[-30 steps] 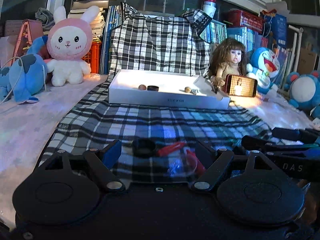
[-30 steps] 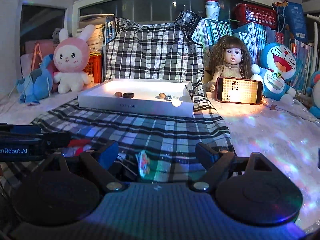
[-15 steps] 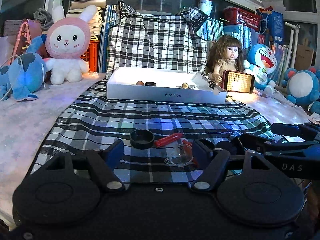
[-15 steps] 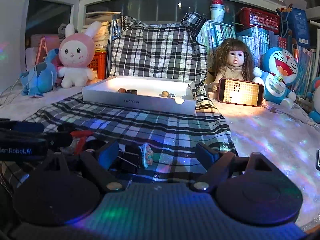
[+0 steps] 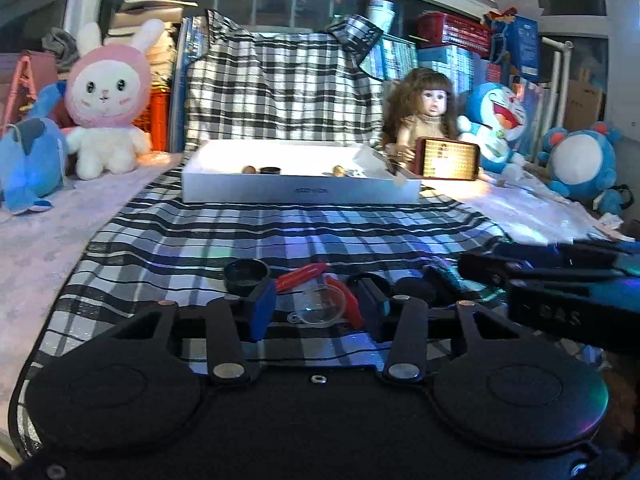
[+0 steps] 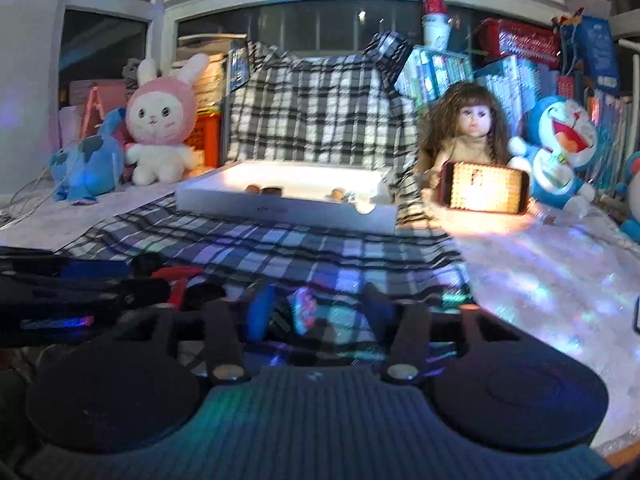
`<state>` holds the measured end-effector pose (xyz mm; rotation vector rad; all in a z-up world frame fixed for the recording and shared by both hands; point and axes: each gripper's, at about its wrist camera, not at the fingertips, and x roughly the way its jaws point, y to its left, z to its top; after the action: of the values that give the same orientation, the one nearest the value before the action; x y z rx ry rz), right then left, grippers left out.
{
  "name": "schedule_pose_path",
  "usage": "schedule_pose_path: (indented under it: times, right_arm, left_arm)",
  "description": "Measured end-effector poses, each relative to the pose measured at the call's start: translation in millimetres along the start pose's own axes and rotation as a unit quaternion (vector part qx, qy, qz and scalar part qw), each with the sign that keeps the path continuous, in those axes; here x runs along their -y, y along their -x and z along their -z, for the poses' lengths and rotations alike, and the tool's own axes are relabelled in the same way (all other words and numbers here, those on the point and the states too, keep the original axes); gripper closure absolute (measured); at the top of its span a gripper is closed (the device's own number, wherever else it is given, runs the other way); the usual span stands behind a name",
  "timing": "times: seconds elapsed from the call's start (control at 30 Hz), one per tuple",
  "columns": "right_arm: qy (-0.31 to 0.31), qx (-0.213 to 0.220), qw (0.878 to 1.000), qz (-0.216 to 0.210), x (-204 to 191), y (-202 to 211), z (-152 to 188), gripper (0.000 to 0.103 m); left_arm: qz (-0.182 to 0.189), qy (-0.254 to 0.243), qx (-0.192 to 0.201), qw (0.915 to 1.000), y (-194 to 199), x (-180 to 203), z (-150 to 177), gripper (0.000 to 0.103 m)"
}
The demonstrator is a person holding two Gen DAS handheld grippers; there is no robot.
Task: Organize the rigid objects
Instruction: 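Lower both tools toward the items lying on the plaid cloth, then grasp the clear plastic lid with the left tool while the right tool grasps a black binder clip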
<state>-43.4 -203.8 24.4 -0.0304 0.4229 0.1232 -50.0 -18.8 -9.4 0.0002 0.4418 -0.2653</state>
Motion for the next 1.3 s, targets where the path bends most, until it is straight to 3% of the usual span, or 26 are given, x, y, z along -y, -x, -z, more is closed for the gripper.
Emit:
schedule_pose_path:
  times: [0.13,0.3,0.7,0.8,0.9,1.3]
  right_arm:
    - [0.019,-0.016,0.999,-0.029,-10.5,0.9,5.0,0.070]
    - [0.015,-0.032,0.998,-0.043,-17.1,-6.9,9.2,0.071]
    - [-0.029,-0.047,0.998,-0.032,0.0,-24.6,5.3,0.070]
    - [-0.023,-0.045,0.998,-0.029,-0.6,-26.1,5.3,0.067]
    - [-0.020,-0.044,0.998,-0.027,-1.1,-28.3,4.3,0.065]
    - [-0.013,-0.044,0.999,-0.027,-5.4,-37.9,0.7,0.049]
  left_arm:
    - [-0.025,0.008,-0.002,0.9996,-1.6,-2.4,4.5,0.071]
    - [-0.029,0.011,-0.014,0.9994,-5.7,-6.5,7.0,0.071]
    - [-0.031,0.009,-0.013,0.9994,-9.0,-8.3,9.4,0.071]
    - [-0.038,0.004,-0.005,0.9992,-9.6,-8.8,7.4,0.070]
    - [-0.052,-0.008,0.000,0.9986,-10.5,-7.2,6.0,0.061]
    - [-0.047,-0.017,-0.007,0.9987,-19.9,-6.9,9.4,0.061]
